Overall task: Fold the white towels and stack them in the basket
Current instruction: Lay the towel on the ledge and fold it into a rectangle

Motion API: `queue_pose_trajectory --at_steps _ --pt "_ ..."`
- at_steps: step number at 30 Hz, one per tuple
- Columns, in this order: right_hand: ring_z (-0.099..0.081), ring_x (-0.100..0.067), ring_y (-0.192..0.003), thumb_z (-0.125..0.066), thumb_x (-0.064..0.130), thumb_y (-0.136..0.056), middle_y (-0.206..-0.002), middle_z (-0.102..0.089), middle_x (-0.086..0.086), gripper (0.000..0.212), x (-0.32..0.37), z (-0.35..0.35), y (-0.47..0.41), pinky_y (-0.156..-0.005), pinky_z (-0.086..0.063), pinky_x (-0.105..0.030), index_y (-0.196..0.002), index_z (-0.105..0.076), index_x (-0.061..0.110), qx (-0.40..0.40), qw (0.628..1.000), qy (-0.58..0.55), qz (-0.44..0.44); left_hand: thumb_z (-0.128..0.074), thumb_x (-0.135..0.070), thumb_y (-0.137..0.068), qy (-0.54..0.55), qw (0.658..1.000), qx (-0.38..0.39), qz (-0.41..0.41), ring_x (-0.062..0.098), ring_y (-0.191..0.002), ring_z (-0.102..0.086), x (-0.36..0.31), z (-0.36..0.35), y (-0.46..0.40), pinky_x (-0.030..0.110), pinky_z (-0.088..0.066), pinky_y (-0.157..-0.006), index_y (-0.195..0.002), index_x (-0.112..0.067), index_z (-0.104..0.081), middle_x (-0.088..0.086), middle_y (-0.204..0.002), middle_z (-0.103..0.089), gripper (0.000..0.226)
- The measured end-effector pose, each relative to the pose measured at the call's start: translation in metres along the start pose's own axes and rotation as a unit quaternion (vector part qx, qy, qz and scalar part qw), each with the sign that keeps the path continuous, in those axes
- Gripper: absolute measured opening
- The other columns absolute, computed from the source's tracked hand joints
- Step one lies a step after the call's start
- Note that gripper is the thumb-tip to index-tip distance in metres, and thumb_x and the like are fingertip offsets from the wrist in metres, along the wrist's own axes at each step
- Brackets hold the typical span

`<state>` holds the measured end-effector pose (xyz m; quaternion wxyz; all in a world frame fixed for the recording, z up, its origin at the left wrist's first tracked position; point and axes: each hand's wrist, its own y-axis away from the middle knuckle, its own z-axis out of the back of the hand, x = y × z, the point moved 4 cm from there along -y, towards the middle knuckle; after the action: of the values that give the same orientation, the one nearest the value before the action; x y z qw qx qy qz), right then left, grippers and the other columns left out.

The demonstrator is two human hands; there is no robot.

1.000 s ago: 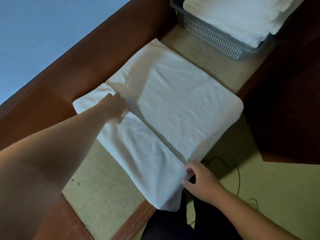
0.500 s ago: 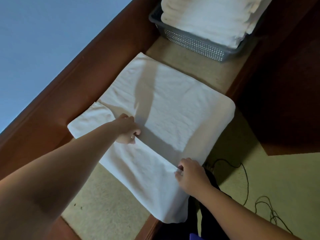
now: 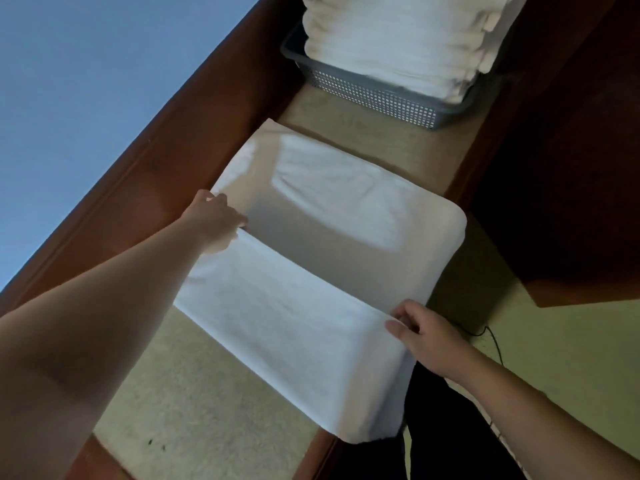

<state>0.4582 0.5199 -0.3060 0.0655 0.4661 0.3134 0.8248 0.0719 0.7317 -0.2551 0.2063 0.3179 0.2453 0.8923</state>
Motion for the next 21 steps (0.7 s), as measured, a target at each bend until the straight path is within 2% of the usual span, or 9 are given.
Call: queue_pose_trajectory --at_steps 3,6,9,12,14,18,21 --pt "-0.064 -0.003 -0.079 -0.063 0.044 -0.101 -0.087 -0.067 0.007 0.011 -0.004 0.022 -0.005 -0.071 -0.05 -0.027 -0.097 -0.059 0.034 -0.009 1.0 -0.01 0.0 -0.049 -0.038 -0.103 -0.001 0.999 -0.046 0.002 0.019 -0.12 -0.047 0.009 0.022 -0.014 0.043 -0.032 -0.101 -0.126 -0.044 -0.06 -0.014 -0.12 -0.066 0.026" --pt "-0.065 -0.002 -0.085 -0.062 0.044 -0.101 -0.092 -0.07 0.013 0.009 -0.016 0.03 -0.009 -0.076 -0.054 -0.03 -0.099 -0.064 0.035 0.032 0.998 0.033 -0.034 -0.05 -0.037 -0.102 0.006 1.0 -0.011 0.007 0.02 -0.122 -0.045 0.006 0.022 -0.028 0.045 -0.029 -0.101 -0.127 -0.044 -0.06 -0.014 -0.124 -0.064 0.027" --pt "-0.067 -0.006 -0.091 -0.058 0.046 -0.103 -0.096 -0.072 0.013 0.013 -0.026 0.03 -0.009 -0.081 -0.056 -0.035 -0.098 -0.067 0.037 0.079 0.992 0.092 -0.047 -0.051 -0.036 -0.101 -0.013 0.999 0.04 0.019 0.021 -0.123 -0.043 -0.006 0.005 -0.032 0.048 -0.031 -0.1 -0.12 -0.036 -0.064 -0.01 -0.121 -0.061 0.023" --pt "-0.064 -0.016 -0.08 -0.056 0.049 -0.103 -0.086 -0.066 0.002 0.03 -0.026 0.043 -0.009 -0.069 -0.049 -0.036 -0.087 -0.063 0.025 0.027 0.993 0.112 -0.029 -0.049 -0.037 -0.103 -0.019 0.999 0.031 0.034 0.022 -0.123 -0.045 -0.005 0.0 -0.034 0.048 -0.034 -0.101 -0.12 -0.033 -0.065 -0.008 -0.12 -0.061 0.023" --pt "-0.059 -0.016 -0.076 -0.055 0.048 -0.103 -0.085 -0.06 -0.001 0.034 -0.024 0.053 -0.009 -0.065 -0.045 -0.036 -0.083 -0.058 0.02 -0.023 0.994 0.107 -0.009 -0.048 -0.039 -0.104 -0.013 0.999 0.005 0.043 0.022 -0.122 -0.045 0.004 0.006 -0.038 0.047 -0.034 -0.1 -0.12 -0.034 -0.065 -0.009 -0.117 -0.063 0.024" --pt "-0.059 -0.016 -0.084 -0.05 0.056 -0.1 -0.092 -0.057 0.0 0.029 -0.028 0.063 -0.014 -0.075 -0.054 -0.042 -0.087 -0.059 0.033 -0.09 0.992 0.084 0.018 -0.048 -0.04 -0.103 -0.001 0.998 -0.027 0.065 0.023 -0.119 -0.044 0.021 0.018 -0.047 0.044 -0.033 -0.097 -0.122 -0.038 -0.064 -0.009 -0.117 -0.062 0.025" --pt "-0.053 -0.016 -0.086 -0.052 0.06 -0.098 -0.091 -0.054 0.0 0.033 -0.034 0.064 -0.021 -0.079 -0.053 -0.044 -0.08 -0.052 0.032 -0.079 0.989 0.128 0.003 -0.049 -0.035 -0.102 0.02 0.995 -0.026 0.092 0.025 -0.117 -0.042 0.023 0.018 -0.049 0.045 -0.033 -0.094 -0.124 -0.04 -0.063 -0.004 -0.117 -0.059 0.026"
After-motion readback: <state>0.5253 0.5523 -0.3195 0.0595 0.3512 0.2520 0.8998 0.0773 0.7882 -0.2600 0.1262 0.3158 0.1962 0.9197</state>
